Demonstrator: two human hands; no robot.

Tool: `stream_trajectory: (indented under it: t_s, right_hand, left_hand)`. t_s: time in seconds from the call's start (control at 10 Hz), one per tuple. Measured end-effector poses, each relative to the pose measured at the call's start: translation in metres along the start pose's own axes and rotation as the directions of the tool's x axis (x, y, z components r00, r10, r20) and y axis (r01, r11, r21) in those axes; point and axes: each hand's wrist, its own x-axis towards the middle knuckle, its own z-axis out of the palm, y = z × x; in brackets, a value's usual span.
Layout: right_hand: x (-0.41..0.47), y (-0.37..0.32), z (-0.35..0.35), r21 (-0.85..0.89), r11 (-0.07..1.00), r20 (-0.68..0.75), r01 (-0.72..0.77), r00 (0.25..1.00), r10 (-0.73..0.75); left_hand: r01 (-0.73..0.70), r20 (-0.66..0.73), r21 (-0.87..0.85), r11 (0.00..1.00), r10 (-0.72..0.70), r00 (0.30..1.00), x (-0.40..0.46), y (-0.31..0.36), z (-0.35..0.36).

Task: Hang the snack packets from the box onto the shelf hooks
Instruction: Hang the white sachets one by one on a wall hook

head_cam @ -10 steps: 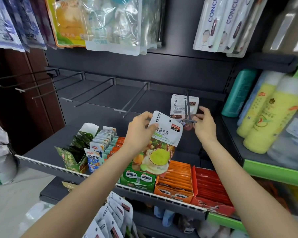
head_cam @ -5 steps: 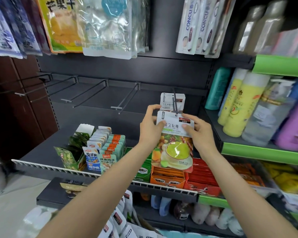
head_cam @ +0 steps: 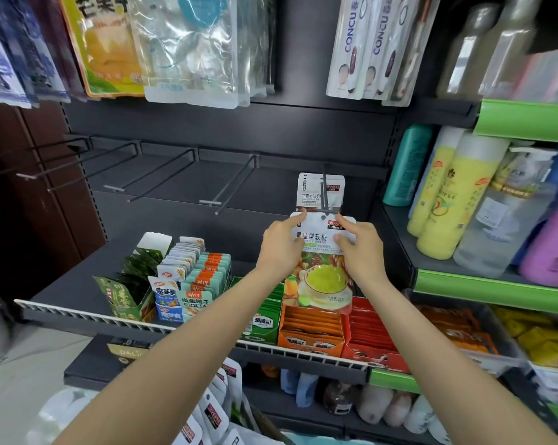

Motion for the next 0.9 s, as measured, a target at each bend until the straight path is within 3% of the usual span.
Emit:
stream_trajectory:
  t_s: [0.5,0.8,0.9]
  right_hand:
    - [0.106,0.032,0.04,-0.133,0.991,0.099,-0.026,0.994,0.039]
    - [0.148,0.044,0.053,-0.134,0.991,0.115,0.001,0.993,0.015]
    - [0.142,0.044,0.054,-0.115,0.993,0.081,-0.02,0.996,0.029]
  left_hand:
    - [0.048,0.133,0.004,0.999,-0.048,0.99,0.118,-0.012,0.041]
    - [0.052,0.108,0.033,0.998,-0.055,0.993,0.156,-0.016,0.052]
    - [0.06,0.032,0.0,0.998,-0.06,0.998,0.145,-0.014,0.047]
